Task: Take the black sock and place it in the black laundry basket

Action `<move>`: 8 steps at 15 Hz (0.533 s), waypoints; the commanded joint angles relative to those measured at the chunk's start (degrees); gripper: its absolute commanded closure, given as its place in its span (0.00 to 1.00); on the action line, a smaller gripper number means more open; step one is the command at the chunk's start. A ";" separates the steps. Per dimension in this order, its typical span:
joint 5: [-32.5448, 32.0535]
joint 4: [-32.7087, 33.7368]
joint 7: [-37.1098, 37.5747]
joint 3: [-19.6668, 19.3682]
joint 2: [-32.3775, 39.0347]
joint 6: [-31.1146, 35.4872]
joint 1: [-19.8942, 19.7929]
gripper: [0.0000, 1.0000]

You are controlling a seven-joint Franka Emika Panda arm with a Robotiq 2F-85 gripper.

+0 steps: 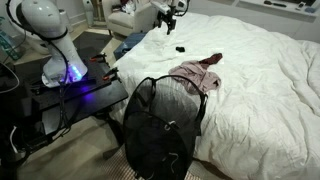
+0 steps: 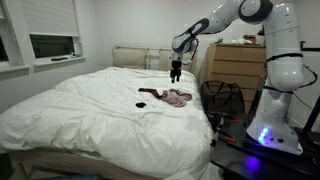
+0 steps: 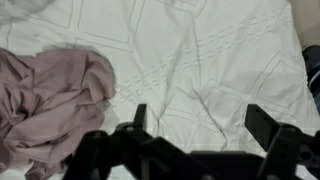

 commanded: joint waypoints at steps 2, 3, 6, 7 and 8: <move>0.67 14.95 -1.10 4.60 13.35 3.02 -2.30 0.00; 0.47 17.79 -0.97 5.37 15.74 3.44 -2.61 0.00; 0.11 24.95 -0.96 7.32 22.57 7.09 -3.23 0.00; -0.11 27.28 -0.95 7.88 24.80 8.57 -3.33 0.00; -0.28 29.54 -0.97 8.42 26.78 9.24 -3.48 0.00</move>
